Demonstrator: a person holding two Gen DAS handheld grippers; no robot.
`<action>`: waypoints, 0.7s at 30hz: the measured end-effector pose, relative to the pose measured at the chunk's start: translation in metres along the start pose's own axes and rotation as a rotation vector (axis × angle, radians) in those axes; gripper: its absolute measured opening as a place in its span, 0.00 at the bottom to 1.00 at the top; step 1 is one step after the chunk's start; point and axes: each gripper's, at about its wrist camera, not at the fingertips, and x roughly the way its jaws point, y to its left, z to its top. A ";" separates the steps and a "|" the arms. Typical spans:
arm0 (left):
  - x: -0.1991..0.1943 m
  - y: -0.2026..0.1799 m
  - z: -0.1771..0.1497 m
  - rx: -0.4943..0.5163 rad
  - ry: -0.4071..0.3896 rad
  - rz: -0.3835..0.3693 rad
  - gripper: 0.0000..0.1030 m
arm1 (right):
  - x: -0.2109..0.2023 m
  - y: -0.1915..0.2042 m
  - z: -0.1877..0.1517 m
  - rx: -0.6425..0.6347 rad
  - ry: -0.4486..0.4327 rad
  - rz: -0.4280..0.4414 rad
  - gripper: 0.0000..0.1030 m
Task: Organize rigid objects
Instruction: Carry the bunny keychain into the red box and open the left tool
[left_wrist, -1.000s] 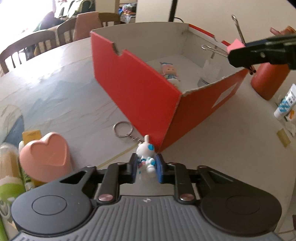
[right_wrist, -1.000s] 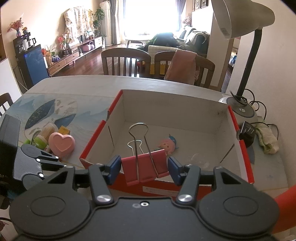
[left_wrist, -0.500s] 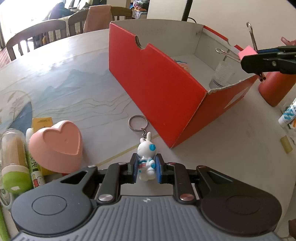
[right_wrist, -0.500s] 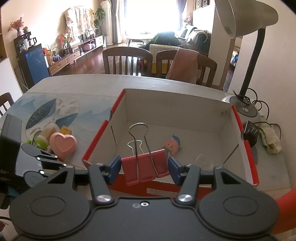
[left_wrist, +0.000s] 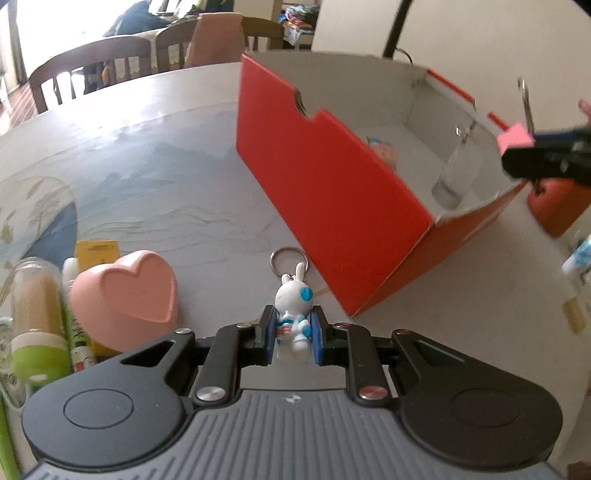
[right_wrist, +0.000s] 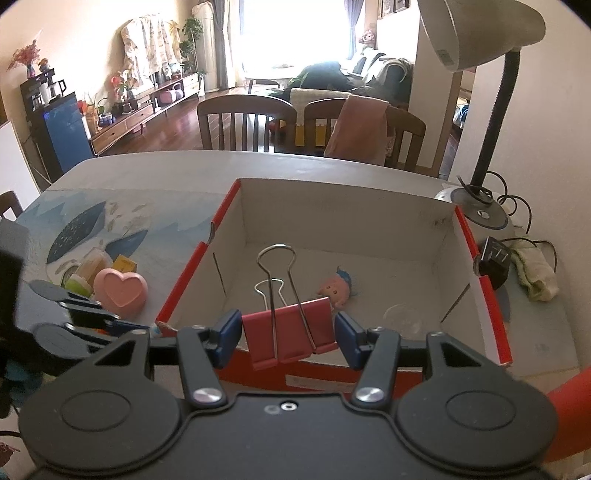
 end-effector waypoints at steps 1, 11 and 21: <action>-0.005 0.003 0.001 -0.018 -0.005 -0.005 0.18 | 0.000 -0.001 0.000 0.002 -0.002 0.001 0.53; -0.063 0.005 0.031 -0.092 -0.095 -0.069 0.18 | 0.004 -0.006 0.008 0.009 -0.018 0.015 0.53; -0.087 -0.024 0.095 -0.028 -0.183 -0.097 0.18 | 0.013 -0.014 0.016 0.018 -0.023 0.020 0.53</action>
